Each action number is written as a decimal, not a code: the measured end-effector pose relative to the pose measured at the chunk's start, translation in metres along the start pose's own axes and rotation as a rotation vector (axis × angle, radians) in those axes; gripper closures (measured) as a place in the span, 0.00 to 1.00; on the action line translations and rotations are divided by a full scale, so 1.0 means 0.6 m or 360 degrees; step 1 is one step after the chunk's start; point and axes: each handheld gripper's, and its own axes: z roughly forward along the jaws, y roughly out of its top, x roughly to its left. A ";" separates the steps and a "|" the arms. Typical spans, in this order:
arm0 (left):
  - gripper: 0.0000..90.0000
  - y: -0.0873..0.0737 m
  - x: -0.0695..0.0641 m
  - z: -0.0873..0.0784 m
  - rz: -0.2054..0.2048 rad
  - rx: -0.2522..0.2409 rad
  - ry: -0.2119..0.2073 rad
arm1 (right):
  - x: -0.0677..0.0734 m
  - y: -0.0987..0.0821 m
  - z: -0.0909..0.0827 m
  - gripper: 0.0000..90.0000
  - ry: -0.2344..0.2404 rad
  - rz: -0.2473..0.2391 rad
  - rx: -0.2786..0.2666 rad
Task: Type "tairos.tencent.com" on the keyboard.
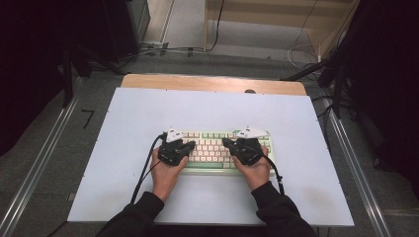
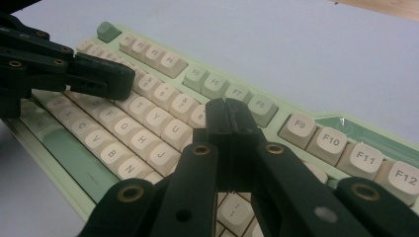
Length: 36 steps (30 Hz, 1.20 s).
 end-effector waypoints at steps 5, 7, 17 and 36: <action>1.00 0.007 -0.001 -0.013 -0.0012 -0.0062 -0.0026 | 0.000 0.000 -0.001 0.97 0.0001 -0.0002 -0.0003; 1.00 0.009 0.000 -0.016 -0.0029 -0.0075 -0.0040 | -0.001 0.000 -0.001 0.97 -0.0001 0.0000 0.0000; 1.00 0.012 0.001 -0.028 -0.0046 -0.0102 -0.0057 | 0.000 0.000 -0.001 0.97 -0.0002 0.0001 0.0000; 1.00 0.001 0.007 -0.052 -0.0055 -0.0103 -0.0075 | 0.002 -0.002 0.002 0.97 0.0006 -0.0007 0.0011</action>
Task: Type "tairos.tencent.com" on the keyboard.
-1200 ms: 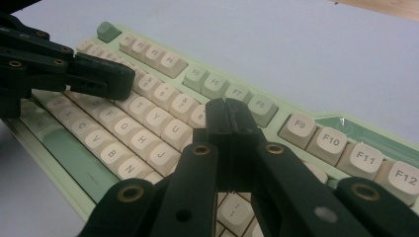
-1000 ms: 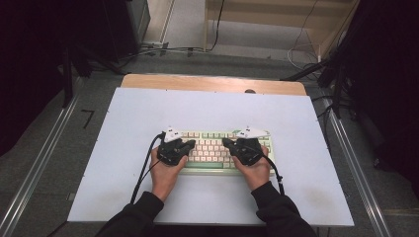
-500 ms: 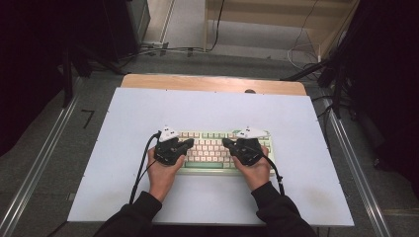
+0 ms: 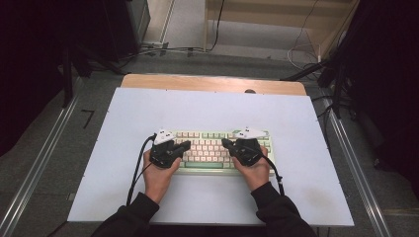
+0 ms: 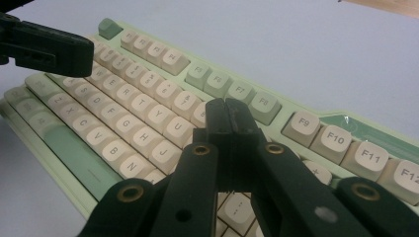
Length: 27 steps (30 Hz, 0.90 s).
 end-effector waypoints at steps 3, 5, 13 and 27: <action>1.00 -0.001 0.000 -0.002 0.0002 0.0001 0.0000 | 0.000 0.000 0.000 0.97 0.0001 0.0000 -0.0001; 1.00 -0.001 0.000 -0.003 0.0004 0.0000 0.0000 | 0.000 0.000 0.000 0.97 0.0000 0.0000 -0.0001; 1.00 -0.006 0.002 -0.008 0.0005 0.0010 0.0004 | 0.001 -0.001 0.002 0.97 -0.0002 -0.0002 0.0007; 1.00 -0.007 0.006 -0.014 -0.0004 0.0004 0.0010 | 0.001 -0.003 0.008 0.97 -0.0003 -0.0007 0.0024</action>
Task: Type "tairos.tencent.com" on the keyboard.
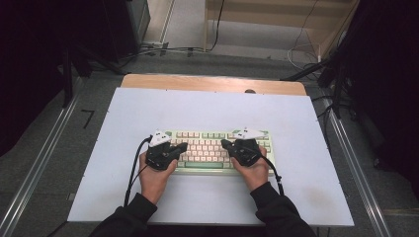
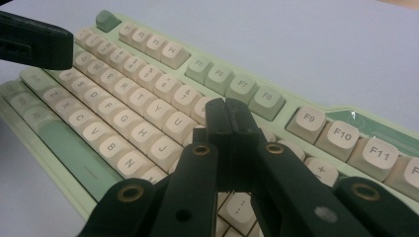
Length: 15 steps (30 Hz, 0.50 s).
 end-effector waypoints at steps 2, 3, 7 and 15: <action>1.00 0.000 0.000 0.000 -0.0001 -0.0002 0.0000 | 0.000 -0.001 0.002 0.97 -0.0003 0.0001 0.0009; 1.00 0.000 0.001 -0.001 -0.0002 -0.0001 -0.0002 | 0.000 -0.002 0.003 0.97 -0.0003 -0.0001 0.0012; 1.00 0.001 0.001 -0.001 -0.0003 -0.0005 0.0002 | 0.001 -0.007 0.010 0.97 -0.0008 -0.0009 0.0039; 1.00 0.000 0.000 0.000 0.0003 0.0003 0.0000 | 0.002 -0.014 0.024 0.97 -0.0026 -0.0032 0.0095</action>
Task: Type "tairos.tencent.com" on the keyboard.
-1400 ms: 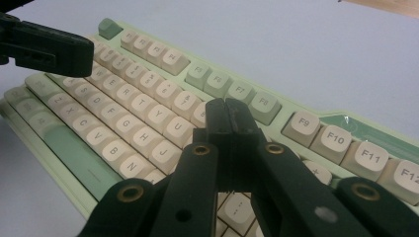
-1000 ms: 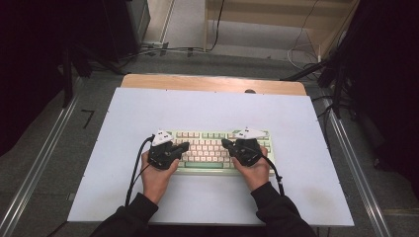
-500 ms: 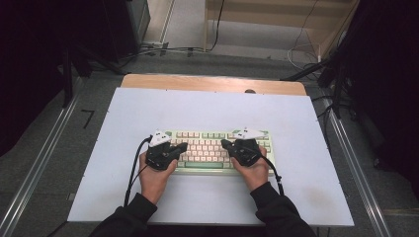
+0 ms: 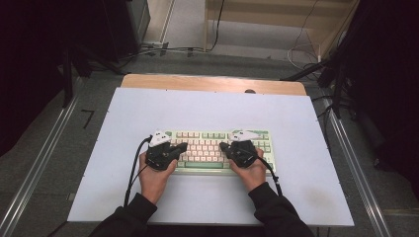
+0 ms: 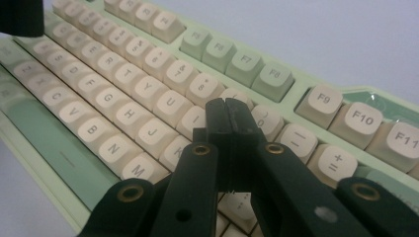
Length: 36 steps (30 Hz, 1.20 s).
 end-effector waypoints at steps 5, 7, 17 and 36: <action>1.00 0.000 0.001 -0.001 -0.0008 -0.0005 0.0000 | 0.001 0.004 -0.010 0.97 0.0007 0.0010 -0.0041; 1.00 0.000 0.001 -0.001 -0.0005 -0.0005 0.0002 | 0.000 0.006 -0.014 0.97 0.0011 0.0024 -0.0051; 1.00 -0.004 0.006 -0.002 0.0002 0.0013 0.0013 | -0.004 0.008 -0.027 0.97 0.0012 0.0035 -0.0083; 1.00 -0.015 0.016 0.009 -0.0003 0.0073 0.0061 | -0.010 0.009 -0.035 0.97 0.0001 0.0048 -0.0097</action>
